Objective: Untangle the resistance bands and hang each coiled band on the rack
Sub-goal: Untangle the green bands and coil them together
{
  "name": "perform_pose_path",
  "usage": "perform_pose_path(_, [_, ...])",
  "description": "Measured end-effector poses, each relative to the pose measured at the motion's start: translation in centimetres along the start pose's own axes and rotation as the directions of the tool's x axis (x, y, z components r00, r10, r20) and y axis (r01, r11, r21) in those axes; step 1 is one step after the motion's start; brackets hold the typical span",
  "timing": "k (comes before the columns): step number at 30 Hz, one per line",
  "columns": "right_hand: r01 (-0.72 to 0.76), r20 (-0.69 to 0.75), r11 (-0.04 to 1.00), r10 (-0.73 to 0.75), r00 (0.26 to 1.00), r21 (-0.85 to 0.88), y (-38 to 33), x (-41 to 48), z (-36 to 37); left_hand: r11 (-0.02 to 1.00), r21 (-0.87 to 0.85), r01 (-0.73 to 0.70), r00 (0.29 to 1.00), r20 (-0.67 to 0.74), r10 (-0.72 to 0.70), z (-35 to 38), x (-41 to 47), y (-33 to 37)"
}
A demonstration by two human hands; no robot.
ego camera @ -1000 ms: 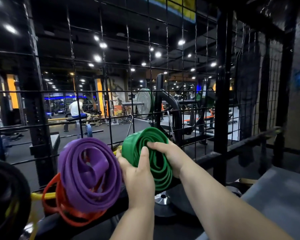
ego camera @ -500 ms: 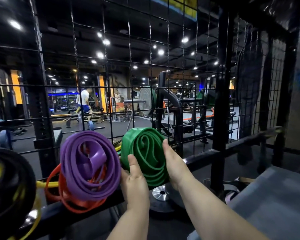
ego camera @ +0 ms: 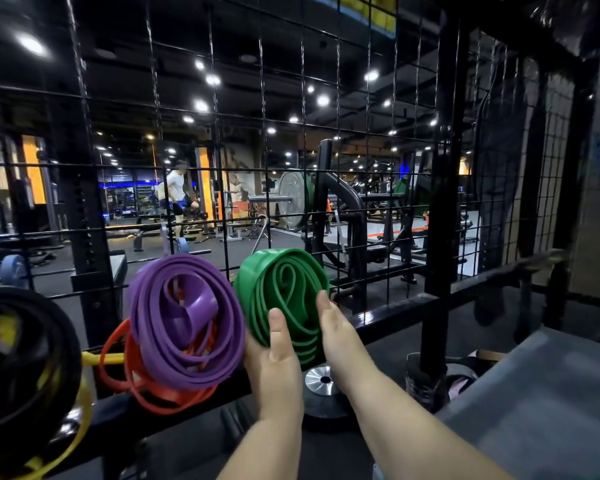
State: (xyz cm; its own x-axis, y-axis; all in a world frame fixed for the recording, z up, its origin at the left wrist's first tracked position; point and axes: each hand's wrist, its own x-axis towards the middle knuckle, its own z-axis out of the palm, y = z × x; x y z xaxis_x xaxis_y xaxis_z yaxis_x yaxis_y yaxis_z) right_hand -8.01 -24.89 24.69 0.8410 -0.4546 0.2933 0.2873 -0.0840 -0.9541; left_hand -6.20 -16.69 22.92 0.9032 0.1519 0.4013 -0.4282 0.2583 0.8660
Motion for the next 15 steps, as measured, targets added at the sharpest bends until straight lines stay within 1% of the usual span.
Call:
perform_pose_path(2, [0.036, -0.004, 0.996, -0.037, 0.999, -0.085, 0.3, -0.6, 0.2, 0.999, 0.04, -0.014, 1.0, -0.004, 0.014, -0.2, -0.2, -0.5])
perform_pose_path(4, [0.05, -0.026, 0.988, -0.054, 0.998, -0.144, 0.5, -0.6, 0.3, 0.997, 0.073, 0.005, 0.999, -0.046, -0.002, -0.2, 0.0, -0.6])
perform_pose_path(7, [0.076, -0.031, 0.98, -0.083, 0.996, -0.181, 0.5, -0.5, 0.1, 0.997, 0.083, -0.002, 0.997, -0.074, 0.008, 0.0, 0.1, -0.4])
perform_pose_path(10, [0.049, -0.03, 0.975, -0.056, 0.998, -0.215, 0.4, -0.5, -0.2, 0.992, 0.122, 0.032, 0.996, -0.092, -0.021, 0.2, 0.2, -1.2])
perform_pose_path(15, [0.033, -0.038, 0.966, -0.044, 0.998, -0.255, 0.3, -0.8, -0.3, 0.991, 0.123, 0.049, 0.999, 0.003, -0.05, 0.0, -1.4, -0.6])
